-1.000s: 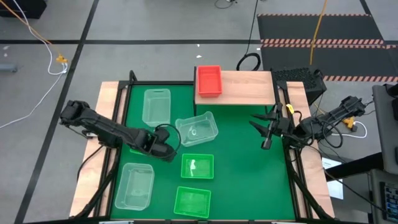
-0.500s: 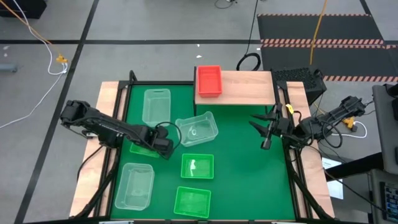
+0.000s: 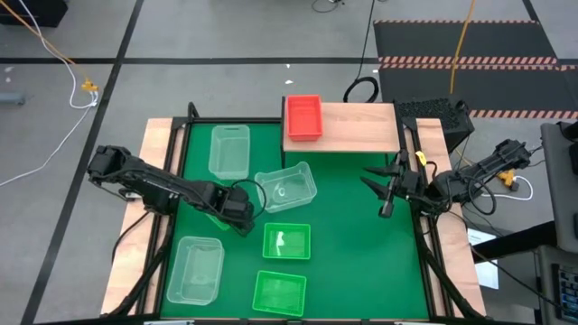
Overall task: Stack baskets on shelf by color
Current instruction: Put the top left green bin on the shelf, then stack the top green bin on the on the top of the green bin
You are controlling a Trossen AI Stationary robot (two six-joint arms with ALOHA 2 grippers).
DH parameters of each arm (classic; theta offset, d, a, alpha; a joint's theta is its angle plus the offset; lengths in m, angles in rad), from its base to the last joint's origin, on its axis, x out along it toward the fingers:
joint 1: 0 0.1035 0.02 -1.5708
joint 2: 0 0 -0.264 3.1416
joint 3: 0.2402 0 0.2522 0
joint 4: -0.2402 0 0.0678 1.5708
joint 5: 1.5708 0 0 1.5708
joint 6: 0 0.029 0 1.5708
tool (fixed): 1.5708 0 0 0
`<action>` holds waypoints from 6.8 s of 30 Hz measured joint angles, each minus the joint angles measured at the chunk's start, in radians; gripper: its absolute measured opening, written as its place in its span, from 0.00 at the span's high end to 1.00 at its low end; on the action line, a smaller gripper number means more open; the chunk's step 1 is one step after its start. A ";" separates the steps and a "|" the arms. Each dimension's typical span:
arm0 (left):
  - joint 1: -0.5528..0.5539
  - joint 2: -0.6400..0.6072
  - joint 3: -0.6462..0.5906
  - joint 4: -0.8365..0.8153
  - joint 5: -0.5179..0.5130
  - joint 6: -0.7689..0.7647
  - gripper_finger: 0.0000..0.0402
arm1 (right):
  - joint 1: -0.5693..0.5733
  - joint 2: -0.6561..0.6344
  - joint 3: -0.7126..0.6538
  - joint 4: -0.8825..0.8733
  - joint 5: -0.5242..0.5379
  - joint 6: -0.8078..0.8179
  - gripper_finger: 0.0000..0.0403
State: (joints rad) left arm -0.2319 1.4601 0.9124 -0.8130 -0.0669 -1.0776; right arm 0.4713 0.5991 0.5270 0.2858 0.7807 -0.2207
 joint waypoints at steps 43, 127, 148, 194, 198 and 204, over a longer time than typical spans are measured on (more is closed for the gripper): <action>0.297 0.386 0.931 0.523 -0.220 1.370 0.99 | -0.001 0.027 0.000 0.134 -0.258 -0.117 0.71; 0.496 0.780 1.319 0.117 -0.112 1.388 0.67 | -0.001 -0.064 0.001 0.031 -0.254 -0.159 0.71; 0.432 0.779 1.319 0.136 -0.137 1.390 0.67 | -0.001 -0.064 0.001 0.031 -0.254 -0.164 0.71; -0.036 0.547 0.856 0.297 -0.181 0.478 0.67 | 0.002 -0.055 0.000 0.017 -0.258 0.068 0.71; -0.021 0.549 0.856 0.276 -0.181 0.382 0.67 | 0.002 -0.055 0.000 0.016 -0.258 0.077 0.71; -0.016 0.603 0.856 0.242 -0.177 0.264 0.67 | 0.002 -0.056 0.000 0.016 -0.258 0.073 0.71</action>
State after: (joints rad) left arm -0.2477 2.0636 1.7687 -0.5714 -0.2439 -0.8141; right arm 0.4732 0.5434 0.5274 0.3019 0.5228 -0.1478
